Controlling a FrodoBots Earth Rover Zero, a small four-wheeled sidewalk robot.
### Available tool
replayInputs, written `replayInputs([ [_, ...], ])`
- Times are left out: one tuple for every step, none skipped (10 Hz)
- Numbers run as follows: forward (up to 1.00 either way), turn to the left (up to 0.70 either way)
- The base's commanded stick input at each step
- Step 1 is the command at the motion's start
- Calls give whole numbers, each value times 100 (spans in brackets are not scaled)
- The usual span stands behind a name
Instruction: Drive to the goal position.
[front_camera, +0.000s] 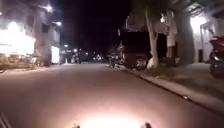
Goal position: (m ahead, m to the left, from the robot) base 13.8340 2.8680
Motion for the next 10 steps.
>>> replayInputs([
  [70,0],
  [70,0],
  [70,0],
  [70,0],
  [70,0],
  [70,0],
  [70,0],
  [70,19],
  [70,17],
  [70,0],
])
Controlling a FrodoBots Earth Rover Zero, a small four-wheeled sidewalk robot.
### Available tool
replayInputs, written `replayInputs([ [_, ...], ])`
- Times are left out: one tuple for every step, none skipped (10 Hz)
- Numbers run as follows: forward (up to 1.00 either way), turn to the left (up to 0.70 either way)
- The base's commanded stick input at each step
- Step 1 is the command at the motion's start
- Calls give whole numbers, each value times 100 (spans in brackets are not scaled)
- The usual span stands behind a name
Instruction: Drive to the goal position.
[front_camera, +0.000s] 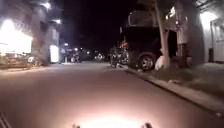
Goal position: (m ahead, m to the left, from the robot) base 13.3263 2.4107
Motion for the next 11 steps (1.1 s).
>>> replayInputs([
  [70,0],
  [70,0],
  [70,0],
  [70,0],
  [70,0],
  [70,0],
  [70,0],
  [70,0],
  [70,0],
  [70,0],
  [70,0],
])
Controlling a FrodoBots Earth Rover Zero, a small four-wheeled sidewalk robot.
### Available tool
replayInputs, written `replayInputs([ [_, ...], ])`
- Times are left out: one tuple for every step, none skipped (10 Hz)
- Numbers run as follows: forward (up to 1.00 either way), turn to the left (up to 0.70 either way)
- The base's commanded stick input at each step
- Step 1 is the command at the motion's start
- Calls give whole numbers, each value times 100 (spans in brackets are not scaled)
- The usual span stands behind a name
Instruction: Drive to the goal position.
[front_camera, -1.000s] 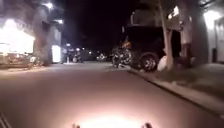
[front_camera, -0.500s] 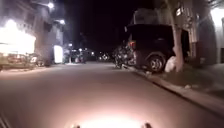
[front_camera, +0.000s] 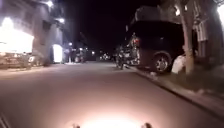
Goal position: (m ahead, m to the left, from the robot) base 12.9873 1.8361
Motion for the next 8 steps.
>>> replayInputs([
  [70,0],
  [70,0],
  [70,0],
  [70,0],
  [70,0],
  [70,0],
  [70,0],
  [70,0],
])
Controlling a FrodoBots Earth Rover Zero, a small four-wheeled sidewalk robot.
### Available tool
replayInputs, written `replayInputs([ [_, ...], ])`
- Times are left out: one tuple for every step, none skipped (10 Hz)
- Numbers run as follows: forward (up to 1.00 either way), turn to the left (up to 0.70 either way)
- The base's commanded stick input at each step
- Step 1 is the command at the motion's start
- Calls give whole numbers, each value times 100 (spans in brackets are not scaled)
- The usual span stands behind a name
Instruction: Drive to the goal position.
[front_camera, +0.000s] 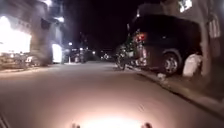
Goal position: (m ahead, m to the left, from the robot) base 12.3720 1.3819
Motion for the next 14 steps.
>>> replayInputs([
  [70,0],
  [70,0],
  [70,0],
  [70,0],
  [70,0],
  [70,12],
  [70,35],
  [70,35],
  [70,17],
  [70,0],
  [70,0],
  [70,0],
  [70,0],
  [70,0],
])
